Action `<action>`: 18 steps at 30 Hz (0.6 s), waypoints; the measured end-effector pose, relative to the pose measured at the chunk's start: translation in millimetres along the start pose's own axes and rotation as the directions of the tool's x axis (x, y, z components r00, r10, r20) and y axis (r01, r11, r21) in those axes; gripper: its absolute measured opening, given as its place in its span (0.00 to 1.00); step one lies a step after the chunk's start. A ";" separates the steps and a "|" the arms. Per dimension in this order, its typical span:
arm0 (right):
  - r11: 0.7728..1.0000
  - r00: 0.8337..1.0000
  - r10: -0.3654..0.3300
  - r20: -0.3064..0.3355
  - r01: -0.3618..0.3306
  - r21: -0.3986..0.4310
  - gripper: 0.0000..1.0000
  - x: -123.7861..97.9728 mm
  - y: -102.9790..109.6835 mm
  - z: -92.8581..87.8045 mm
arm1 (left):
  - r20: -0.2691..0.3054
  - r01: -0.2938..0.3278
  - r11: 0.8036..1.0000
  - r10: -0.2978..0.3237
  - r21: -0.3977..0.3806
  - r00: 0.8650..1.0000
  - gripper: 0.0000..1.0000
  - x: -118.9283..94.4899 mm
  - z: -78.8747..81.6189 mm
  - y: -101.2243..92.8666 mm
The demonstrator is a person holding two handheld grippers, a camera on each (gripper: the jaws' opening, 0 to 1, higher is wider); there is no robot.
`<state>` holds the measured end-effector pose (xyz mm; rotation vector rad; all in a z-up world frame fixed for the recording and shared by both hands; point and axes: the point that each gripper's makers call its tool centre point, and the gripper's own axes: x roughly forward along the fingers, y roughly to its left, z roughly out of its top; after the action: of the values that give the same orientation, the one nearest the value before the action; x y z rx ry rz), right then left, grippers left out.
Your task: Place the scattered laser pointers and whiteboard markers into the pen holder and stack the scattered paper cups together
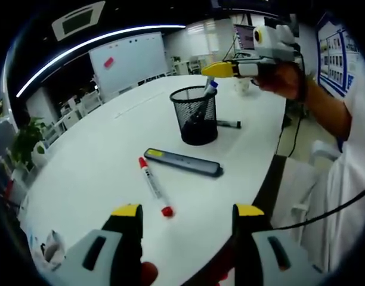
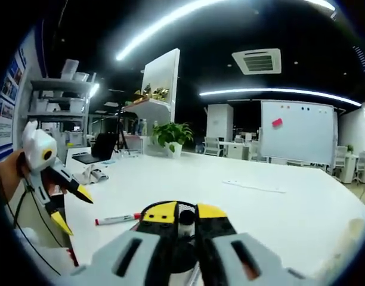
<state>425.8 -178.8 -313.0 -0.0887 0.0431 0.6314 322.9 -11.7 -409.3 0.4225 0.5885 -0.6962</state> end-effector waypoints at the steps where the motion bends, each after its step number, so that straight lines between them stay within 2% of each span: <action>1: 1.000 1.000 -0.002 0.001 0.002 -0.003 0.11 -0.1 -0.3 0.0 | -0.001 0.001 1.000 -0.001 0.000 1.000 0.60 0.2 -0.4 -0.3; 18: 1.000 1.000 0.006 0.018 -0.005 -0.016 0.17 -1.2 0.1 6.5 | -0.001 0.001 1.000 -0.001 0.001 1.000 0.60 -0.2 -0.2 -0.1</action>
<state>424.9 -178.8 -306.5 -0.0987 0.0204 0.6380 322.6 -11.5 -409.4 0.4233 0.5893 -0.6974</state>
